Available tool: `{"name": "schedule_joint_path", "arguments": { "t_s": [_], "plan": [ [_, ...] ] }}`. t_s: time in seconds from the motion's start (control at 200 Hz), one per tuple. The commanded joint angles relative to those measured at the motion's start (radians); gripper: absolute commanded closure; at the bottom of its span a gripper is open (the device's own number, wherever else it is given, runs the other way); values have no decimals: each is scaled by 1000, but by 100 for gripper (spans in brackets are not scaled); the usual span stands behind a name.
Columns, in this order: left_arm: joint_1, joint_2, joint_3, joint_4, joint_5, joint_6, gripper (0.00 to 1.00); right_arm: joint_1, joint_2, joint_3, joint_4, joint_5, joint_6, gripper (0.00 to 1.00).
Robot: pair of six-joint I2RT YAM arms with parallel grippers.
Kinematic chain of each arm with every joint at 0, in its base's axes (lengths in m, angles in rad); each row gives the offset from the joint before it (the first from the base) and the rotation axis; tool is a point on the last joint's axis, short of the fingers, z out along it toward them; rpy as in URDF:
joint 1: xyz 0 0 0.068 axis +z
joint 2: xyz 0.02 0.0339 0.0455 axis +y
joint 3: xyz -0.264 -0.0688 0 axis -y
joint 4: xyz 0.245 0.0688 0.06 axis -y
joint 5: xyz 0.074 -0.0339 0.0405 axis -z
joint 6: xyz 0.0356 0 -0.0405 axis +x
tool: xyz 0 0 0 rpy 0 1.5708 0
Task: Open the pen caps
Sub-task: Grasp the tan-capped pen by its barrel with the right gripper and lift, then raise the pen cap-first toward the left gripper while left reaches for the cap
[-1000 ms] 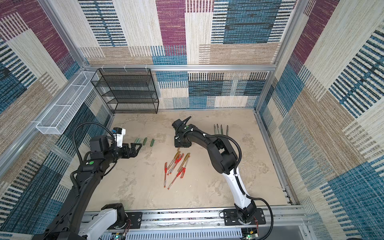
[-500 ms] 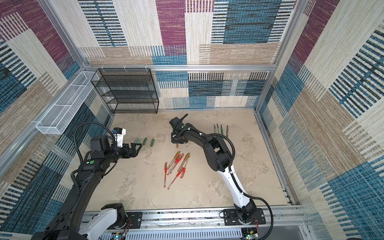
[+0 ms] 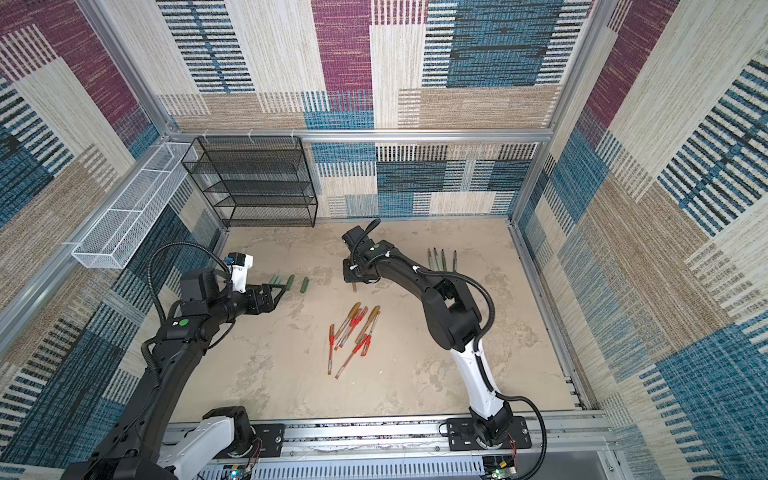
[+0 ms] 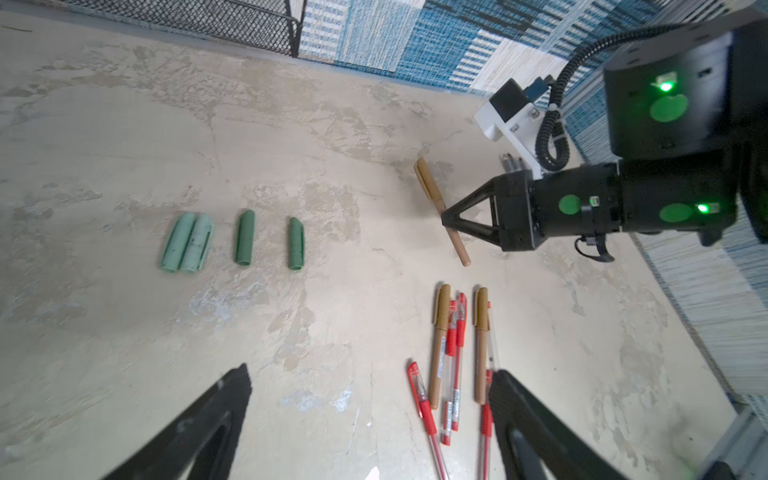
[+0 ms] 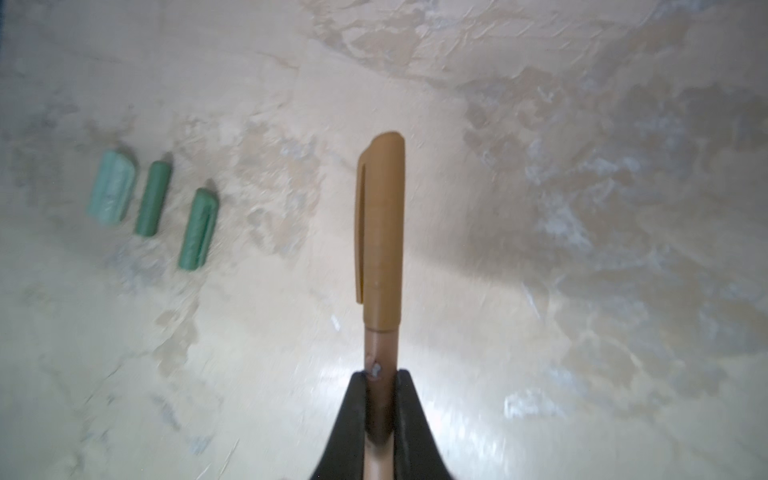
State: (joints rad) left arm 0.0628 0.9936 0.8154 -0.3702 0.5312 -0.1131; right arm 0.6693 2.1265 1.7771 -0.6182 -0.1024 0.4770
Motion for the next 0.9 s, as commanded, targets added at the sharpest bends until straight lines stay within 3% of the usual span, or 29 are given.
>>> {"name": "schedule_joint_path", "arguments": {
  "t_s": [0.0,0.24,0.441,0.641,0.831,0.892],
  "plan": [
    [-1,12,0,63,169,-83,8,16,-97,-124,237,-102,38,94],
    [-4,34,-63,292,396,-363,11,105,-275,-379,515,-187,72,95],
    [-11,49,-94,337,384,-408,16,175,-343,-463,670,-218,93,96],
    [-17,92,-90,378,378,-446,23,218,-348,-461,704,-231,82,96],
    [-17,117,-80,401,371,-470,38,245,-342,-471,738,-253,88,96],
    [-17,117,-82,403,366,-470,49,252,-339,-481,756,-263,85,96]
  ]
}}
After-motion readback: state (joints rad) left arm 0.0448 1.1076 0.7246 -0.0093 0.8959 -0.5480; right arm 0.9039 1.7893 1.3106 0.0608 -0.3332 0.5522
